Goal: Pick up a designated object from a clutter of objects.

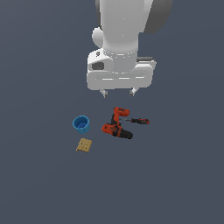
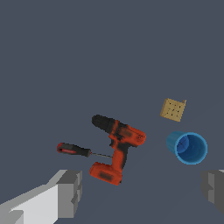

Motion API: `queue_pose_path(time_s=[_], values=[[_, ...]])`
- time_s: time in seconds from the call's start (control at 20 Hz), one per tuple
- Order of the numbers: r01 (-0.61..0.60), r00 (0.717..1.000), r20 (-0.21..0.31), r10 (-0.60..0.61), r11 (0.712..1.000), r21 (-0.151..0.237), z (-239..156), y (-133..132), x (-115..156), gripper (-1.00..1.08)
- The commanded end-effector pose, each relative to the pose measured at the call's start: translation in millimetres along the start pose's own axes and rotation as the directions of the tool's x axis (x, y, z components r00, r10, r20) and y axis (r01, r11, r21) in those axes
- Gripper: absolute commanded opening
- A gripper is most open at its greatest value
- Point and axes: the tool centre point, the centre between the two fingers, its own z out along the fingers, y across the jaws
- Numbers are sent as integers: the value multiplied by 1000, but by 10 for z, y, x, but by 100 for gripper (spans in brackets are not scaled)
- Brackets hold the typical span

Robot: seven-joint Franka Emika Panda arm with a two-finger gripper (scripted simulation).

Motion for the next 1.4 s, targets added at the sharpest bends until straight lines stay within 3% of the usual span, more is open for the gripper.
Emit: queue_pose_path(time_s=[0.0,0.8,1.35], values=[[0,1000,0,0,1000,0,0,0,0,28],[-47,999,-21,47,999,-4,106,231,60,28],[-192,979,-72,189,981,-30,596,712,58,28]])
